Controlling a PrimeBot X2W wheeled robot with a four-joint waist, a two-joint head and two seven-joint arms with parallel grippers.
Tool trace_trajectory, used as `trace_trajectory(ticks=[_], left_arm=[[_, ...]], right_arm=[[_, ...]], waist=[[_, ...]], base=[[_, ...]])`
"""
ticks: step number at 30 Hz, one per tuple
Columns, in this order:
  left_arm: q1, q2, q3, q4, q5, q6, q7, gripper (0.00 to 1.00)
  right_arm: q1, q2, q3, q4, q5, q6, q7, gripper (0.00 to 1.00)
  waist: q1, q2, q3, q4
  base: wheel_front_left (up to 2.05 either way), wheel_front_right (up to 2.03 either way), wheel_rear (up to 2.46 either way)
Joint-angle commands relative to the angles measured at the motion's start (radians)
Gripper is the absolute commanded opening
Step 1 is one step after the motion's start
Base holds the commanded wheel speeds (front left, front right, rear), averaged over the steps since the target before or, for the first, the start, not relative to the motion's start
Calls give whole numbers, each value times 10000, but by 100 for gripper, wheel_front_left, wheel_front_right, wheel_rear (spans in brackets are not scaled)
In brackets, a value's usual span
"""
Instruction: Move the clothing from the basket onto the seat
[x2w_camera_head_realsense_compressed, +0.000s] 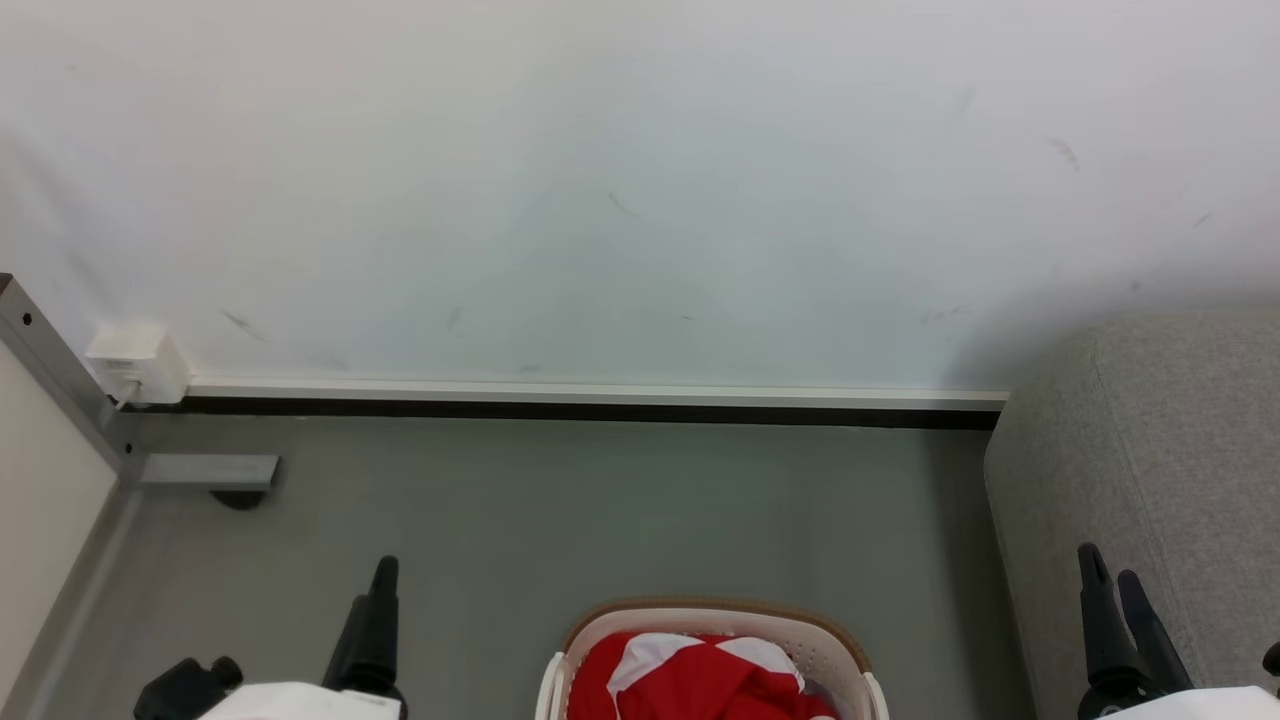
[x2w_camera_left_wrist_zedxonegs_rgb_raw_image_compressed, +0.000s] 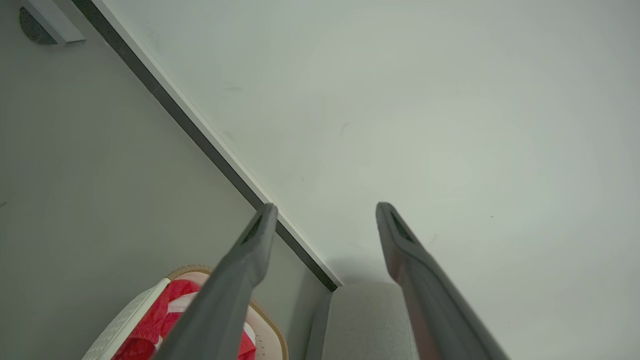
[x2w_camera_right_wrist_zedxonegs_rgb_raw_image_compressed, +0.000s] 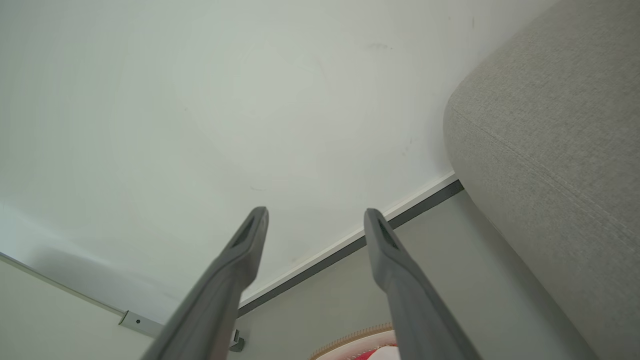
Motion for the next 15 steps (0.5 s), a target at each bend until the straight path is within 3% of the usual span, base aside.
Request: trace_trajectory(ticks=[1, 15], left_arm=[[-114, 83, -67, -144, 525, 29, -141, 100], [17, 97, -269, 20, 2902, 159, -569, 100]], right_arm=[[-50, -168, 67, -167, -444, -7, -124, 100], [16, -271, 326, -18, -2483, -10, -550, 100]], waist=[[0, 0, -10, 5], [0, 0, -53, 77]], base=[[0, 0, 0], [0, 0, 0]])
